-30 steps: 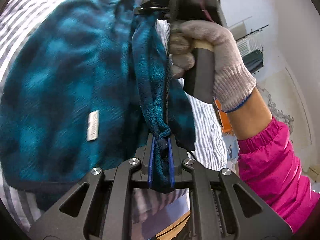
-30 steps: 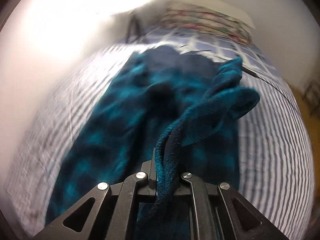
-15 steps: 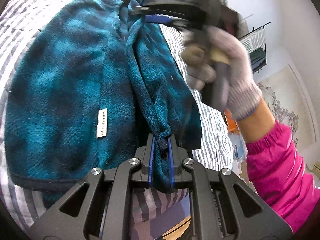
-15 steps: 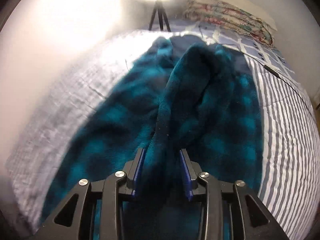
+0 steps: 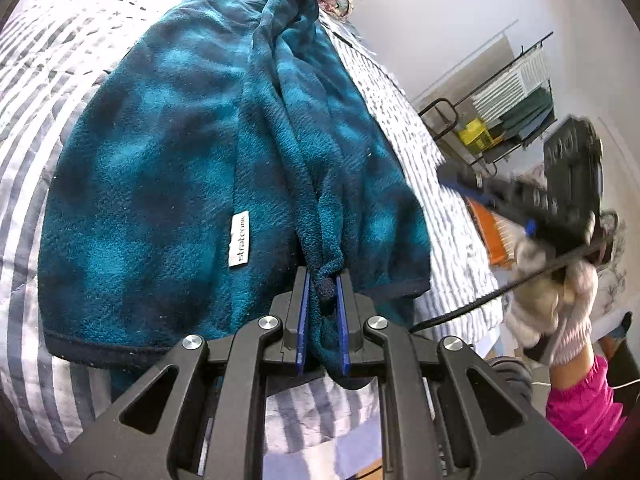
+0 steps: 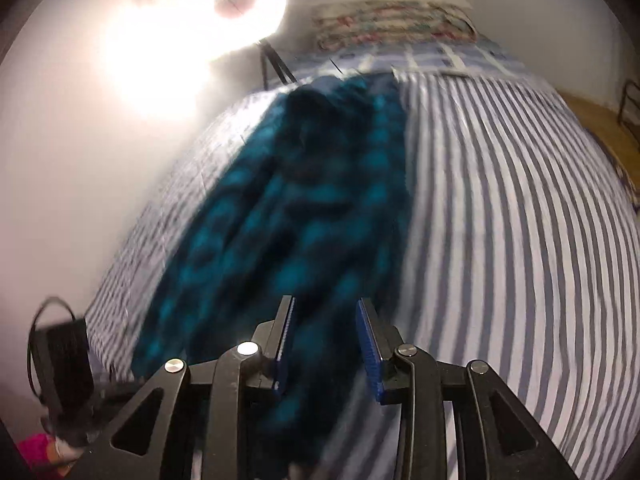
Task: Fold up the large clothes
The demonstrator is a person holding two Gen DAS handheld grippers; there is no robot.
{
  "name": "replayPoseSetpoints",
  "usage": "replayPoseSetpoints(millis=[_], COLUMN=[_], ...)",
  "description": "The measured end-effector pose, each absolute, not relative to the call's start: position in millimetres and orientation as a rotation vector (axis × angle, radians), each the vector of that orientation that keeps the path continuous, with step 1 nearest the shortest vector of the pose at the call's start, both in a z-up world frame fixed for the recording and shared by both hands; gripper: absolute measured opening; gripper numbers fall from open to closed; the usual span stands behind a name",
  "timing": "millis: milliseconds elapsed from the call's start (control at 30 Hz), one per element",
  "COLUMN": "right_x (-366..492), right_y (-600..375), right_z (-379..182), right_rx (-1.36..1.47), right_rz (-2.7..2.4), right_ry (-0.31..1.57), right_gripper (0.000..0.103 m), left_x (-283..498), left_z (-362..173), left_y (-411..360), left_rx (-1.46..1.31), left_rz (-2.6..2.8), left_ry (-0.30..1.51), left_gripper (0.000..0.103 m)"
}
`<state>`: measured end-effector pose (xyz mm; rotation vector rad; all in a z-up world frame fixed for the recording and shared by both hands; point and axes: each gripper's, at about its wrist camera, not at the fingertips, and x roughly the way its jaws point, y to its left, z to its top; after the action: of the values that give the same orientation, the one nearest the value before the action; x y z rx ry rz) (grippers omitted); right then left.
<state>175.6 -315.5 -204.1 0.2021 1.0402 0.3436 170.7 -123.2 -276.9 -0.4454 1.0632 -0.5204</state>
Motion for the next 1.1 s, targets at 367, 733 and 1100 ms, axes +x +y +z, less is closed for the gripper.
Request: replayPoseSetpoints(millis=[367,733,1100], right_x=[132,127,141], right_y=[-339,-318,-290], right_z=[-256,-280,-265], right_rx=[0.428,0.584,0.491], right_rz=[0.380,0.438,0.435], right_ry=[1.149,1.207,1.243], right_gripper=[0.059,0.064,0.016], left_x=[129,183,196], left_z=[-231,-282,-279], left_y=[-63,-1,-18], left_rx=[-0.419,-0.569,-0.666], left_rz=[-0.427,-0.270,-0.369], left_ry=[0.931,1.087,1.087], left_gripper=[0.054,0.069,0.012])
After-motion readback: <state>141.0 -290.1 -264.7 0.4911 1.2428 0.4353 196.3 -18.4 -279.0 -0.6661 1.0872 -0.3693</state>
